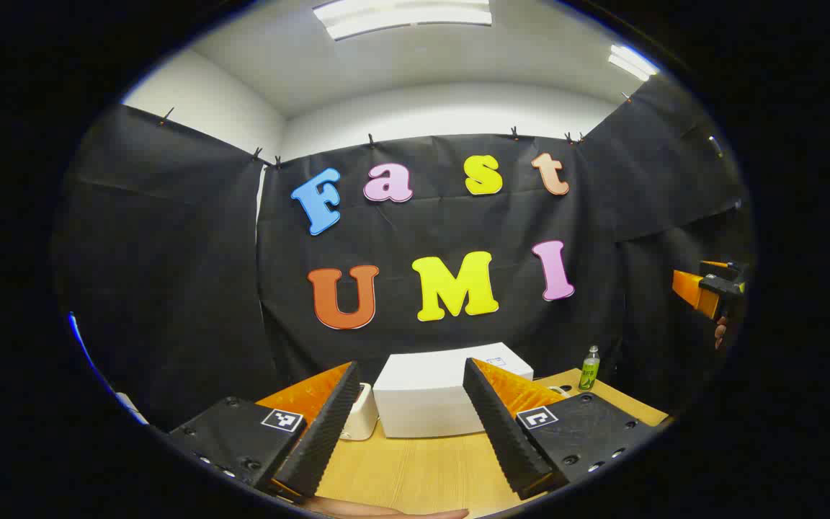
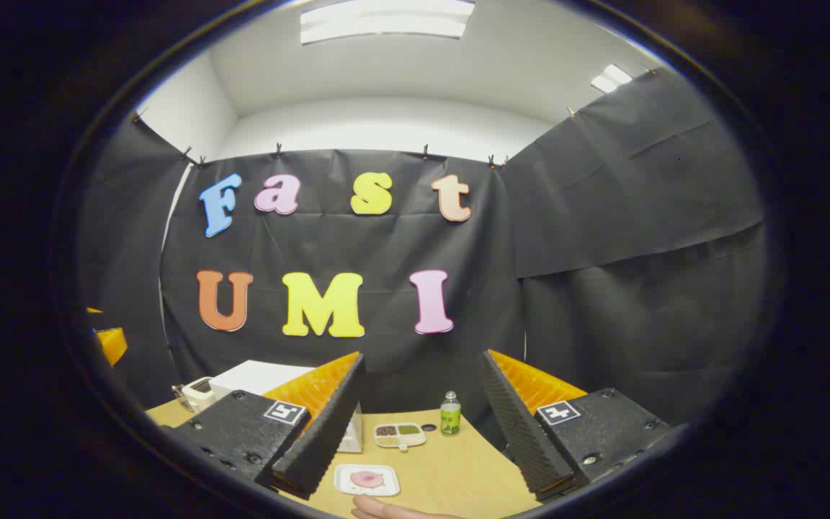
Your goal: Open the microwave oven with the left hand, put the food in, and close the microwave oven.
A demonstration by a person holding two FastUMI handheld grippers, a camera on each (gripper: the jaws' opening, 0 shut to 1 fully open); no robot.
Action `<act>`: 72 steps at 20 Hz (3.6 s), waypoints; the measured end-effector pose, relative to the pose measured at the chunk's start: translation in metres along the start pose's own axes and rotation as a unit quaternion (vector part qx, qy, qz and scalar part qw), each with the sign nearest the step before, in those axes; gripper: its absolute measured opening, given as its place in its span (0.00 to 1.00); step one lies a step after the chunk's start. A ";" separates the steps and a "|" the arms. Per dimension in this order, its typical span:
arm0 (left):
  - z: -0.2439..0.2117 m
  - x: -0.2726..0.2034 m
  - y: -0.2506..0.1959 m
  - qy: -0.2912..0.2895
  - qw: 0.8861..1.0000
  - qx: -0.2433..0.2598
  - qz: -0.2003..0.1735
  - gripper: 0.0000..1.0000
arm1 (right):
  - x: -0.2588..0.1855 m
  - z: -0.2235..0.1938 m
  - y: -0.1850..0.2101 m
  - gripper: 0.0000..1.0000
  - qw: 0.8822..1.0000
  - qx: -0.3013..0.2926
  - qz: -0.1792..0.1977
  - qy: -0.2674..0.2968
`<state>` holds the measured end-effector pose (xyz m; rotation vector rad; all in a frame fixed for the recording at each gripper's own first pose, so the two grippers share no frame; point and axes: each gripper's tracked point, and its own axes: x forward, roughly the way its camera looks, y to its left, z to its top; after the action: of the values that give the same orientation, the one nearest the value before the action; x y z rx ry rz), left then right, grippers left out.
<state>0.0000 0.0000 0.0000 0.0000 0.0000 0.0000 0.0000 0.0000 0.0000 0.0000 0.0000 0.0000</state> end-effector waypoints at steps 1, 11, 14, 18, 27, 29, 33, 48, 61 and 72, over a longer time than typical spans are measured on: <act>0.001 0.000 -0.001 -0.001 1.000 0.003 -0.001 0.92 | 0.001 -0.001 -0.003 1.00 1.000 0.000 -0.001 0.002; -0.010 0.003 0.002 0.008 1.000 -0.015 0.006 0.93 | 0.014 -0.017 -0.012 0.96 1.000 0.004 0.003 0.018; -0.012 0.008 0.000 0.014 0.999 -0.035 0.001 0.93 | 0.016 -0.020 -0.012 0.96 1.000 0.004 0.005 0.018; -0.024 0.021 -0.019 0.027 0.998 -0.049 -0.021 0.94 | 0.018 -0.029 -0.012 0.96 1.000 -0.003 0.012 0.018; -0.089 0.088 -0.096 0.061 0.994 -0.056 -0.075 0.93 | 0.027 -0.049 -0.016 0.96 0.999 -0.010 0.029 0.030; -0.108 0.106 -0.105 0.075 0.993 -0.067 -0.066 0.84 | 0.029 -0.051 -0.019 0.96 0.999 -0.012 0.030 0.026; -0.152 0.145 -0.133 0.100 0.988 -0.082 -0.081 0.92 | 0.033 -0.065 -0.029 1.00 0.999 -0.004 0.028 0.029; -0.290 0.260 -0.219 0.174 0.979 -0.066 -0.088 0.93 | 0.042 -0.098 -0.059 0.96 0.999 -0.003 0.028 0.023; -0.316 0.290 -0.225 0.156 0.979 -0.109 -0.078 0.87 | 0.059 -0.146 -0.091 0.95 0.998 0.017 0.010 0.058; -0.324 0.290 -0.227 0.164 0.982 -0.059 -0.065 0.13 | 0.067 -0.170 -0.110 0.95 0.997 0.024 -0.011 0.078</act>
<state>0.2897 -0.2269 -0.3235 -0.1190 0.3305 -0.1316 0.0674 -0.1096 -0.1703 0.0473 0.1554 -0.0212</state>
